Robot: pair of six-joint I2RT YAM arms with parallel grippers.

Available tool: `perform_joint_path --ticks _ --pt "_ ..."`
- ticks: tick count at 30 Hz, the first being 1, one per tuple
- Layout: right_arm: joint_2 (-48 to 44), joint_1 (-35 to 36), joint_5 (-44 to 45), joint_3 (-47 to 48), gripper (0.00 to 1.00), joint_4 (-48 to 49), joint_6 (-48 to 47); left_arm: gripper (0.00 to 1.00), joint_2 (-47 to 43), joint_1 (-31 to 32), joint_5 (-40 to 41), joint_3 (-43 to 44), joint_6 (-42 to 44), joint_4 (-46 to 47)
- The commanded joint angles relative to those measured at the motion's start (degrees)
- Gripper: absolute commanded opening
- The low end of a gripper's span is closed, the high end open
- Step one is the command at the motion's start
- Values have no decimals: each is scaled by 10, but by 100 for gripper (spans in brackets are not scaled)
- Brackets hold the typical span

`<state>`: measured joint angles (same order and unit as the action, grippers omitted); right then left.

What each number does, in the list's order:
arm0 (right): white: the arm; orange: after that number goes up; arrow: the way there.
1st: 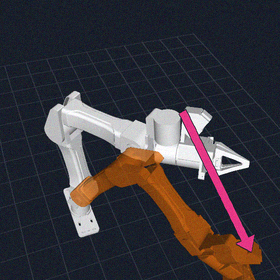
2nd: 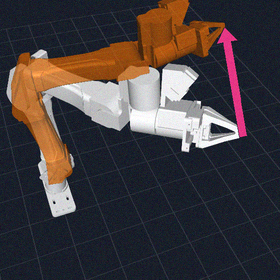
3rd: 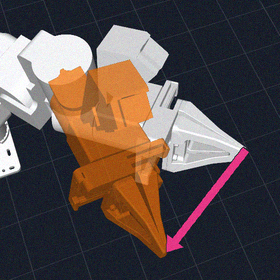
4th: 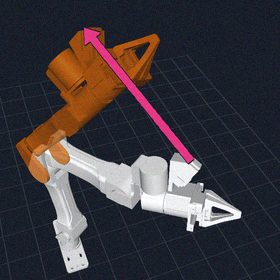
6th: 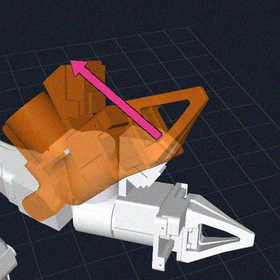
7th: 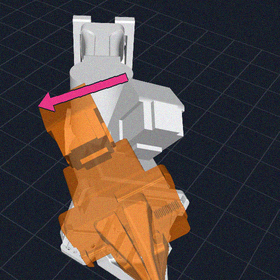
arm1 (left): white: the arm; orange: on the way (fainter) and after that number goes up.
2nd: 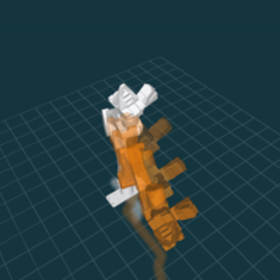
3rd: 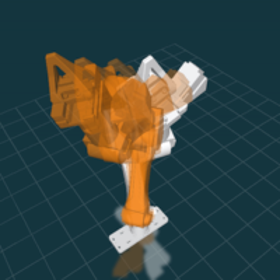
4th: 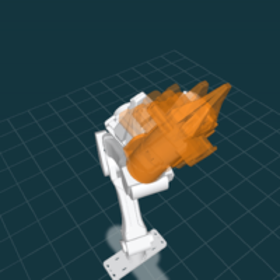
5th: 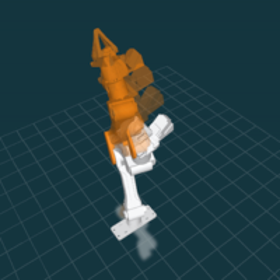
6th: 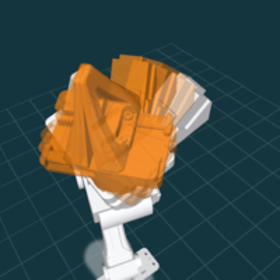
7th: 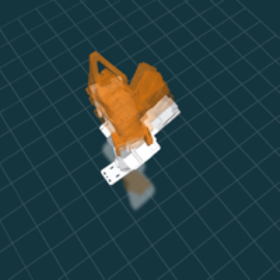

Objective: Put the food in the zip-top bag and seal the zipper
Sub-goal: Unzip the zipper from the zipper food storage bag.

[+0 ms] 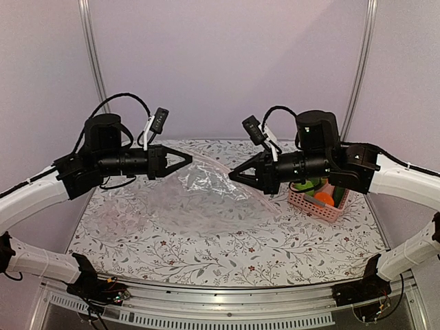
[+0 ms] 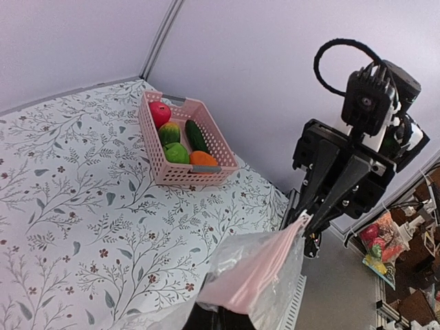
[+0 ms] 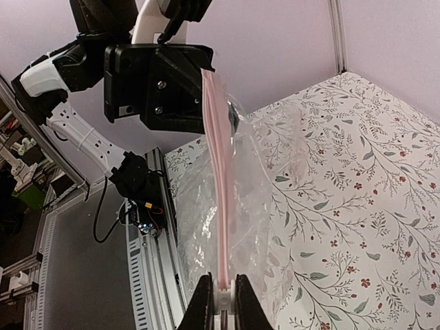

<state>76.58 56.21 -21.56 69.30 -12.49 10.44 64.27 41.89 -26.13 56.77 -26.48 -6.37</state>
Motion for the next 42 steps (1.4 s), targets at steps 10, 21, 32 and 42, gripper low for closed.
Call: perform_joint_path --ticks 10,21,32,42 --pt "-32 2 9 -24 0 -27 6 0 -43 -67 63 -38 -28 -34" --pt "-35 2 20 -32 0 -30 7 0 -58 -115 64 -46 -36 -53" --pt "-33 1 26 -36 0 -30 12 0 -76 -153 59 -61 -42 -63" --pt "-34 1 26 -39 0 -31 15 0 -86 -180 74 -78 -56 -68"
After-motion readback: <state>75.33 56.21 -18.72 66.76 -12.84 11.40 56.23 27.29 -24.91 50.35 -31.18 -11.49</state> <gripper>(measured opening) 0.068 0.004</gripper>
